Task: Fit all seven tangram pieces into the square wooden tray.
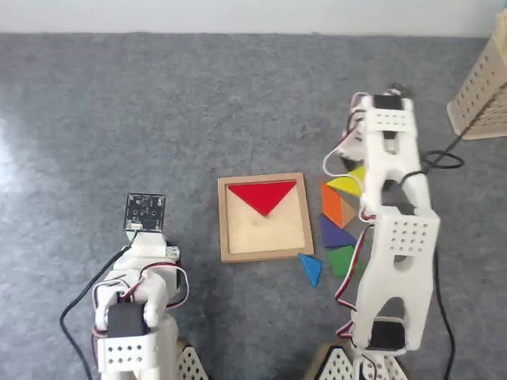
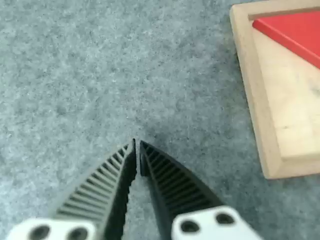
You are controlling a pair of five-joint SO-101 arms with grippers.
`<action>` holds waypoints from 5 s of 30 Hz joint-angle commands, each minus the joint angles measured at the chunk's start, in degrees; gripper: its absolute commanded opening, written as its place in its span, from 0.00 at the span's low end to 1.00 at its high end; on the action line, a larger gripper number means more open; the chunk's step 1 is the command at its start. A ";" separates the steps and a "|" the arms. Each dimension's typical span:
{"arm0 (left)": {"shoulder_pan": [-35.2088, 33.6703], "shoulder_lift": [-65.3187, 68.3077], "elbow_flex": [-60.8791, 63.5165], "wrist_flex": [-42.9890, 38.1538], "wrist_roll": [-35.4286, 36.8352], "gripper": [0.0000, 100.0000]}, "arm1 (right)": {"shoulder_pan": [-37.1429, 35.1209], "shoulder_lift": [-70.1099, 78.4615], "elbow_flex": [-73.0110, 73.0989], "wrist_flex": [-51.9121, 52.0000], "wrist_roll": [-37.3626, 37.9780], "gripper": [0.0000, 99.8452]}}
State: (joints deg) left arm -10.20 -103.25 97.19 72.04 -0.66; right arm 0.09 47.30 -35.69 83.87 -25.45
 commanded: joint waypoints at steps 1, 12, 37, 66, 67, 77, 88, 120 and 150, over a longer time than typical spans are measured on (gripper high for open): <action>-0.09 -0.97 -0.66 0.26 0.44 0.01 | 3.38 -1.10 -8.09 4.62 7.82 0.30; -0.09 -0.97 -0.66 0.26 0.44 0.01 | -1.27 -0.66 -16.09 18.15 5.54 0.30; -0.09 -0.97 -0.66 0.26 0.44 0.01 | -3.47 5.32 -9.49 7.43 -16.97 0.30; -0.09 -0.97 -0.66 0.26 0.44 0.01 | -4.44 7.87 -9.49 10.33 -26.46 0.30; -0.09 -0.97 -0.66 0.26 0.44 0.01 | -4.44 7.87 -9.49 10.33 -26.46 0.30; -0.09 -0.97 -0.66 0.26 0.44 0.01 | -2.59 8.48 -9.49 11.03 -23.38 0.24; -0.09 -0.97 -0.66 0.26 0.44 0.01 | 6.81 7.96 -13.27 12.35 -12.66 0.19; -0.09 -0.97 -0.66 0.26 0.44 0.01 | 7.34 7.08 -24.88 13.32 30.24 0.25; -0.09 -0.97 -0.66 0.26 0.44 0.01 | 10.68 11.82 -28.92 18.42 32.09 0.31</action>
State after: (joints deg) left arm -10.02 -103.25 97.19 72.04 -0.66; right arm 9.49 61.19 -62.33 100.22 7.78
